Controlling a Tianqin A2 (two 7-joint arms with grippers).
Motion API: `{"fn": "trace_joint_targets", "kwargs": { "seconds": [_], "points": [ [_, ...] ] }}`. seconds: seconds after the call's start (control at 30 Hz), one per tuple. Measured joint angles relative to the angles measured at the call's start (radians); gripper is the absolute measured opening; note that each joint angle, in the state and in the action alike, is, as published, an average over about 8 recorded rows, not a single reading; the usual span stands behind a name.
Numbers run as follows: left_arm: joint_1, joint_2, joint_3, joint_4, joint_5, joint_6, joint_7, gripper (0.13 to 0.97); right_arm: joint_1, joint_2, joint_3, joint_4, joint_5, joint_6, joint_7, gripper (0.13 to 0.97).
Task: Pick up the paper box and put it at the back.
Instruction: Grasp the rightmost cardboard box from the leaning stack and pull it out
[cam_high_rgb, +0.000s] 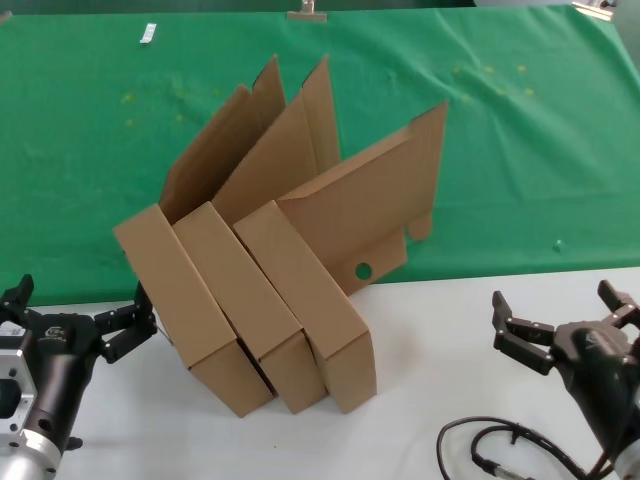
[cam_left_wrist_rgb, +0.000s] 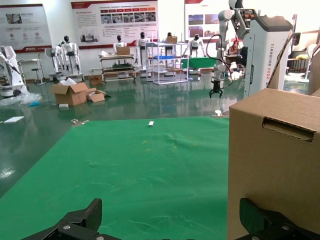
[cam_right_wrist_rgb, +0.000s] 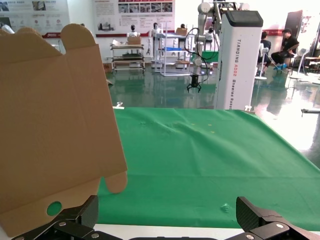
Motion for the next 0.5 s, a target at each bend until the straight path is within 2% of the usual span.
{"fn": "trace_joint_targets", "kwargs": {
  "seconds": [0.5],
  "points": [
    [0.0,0.0,0.0,0.0,0.0,0.0,0.0,0.956,0.0,0.0,0.0,0.0,0.0,0.0,0.0,0.966]
  ]
}}
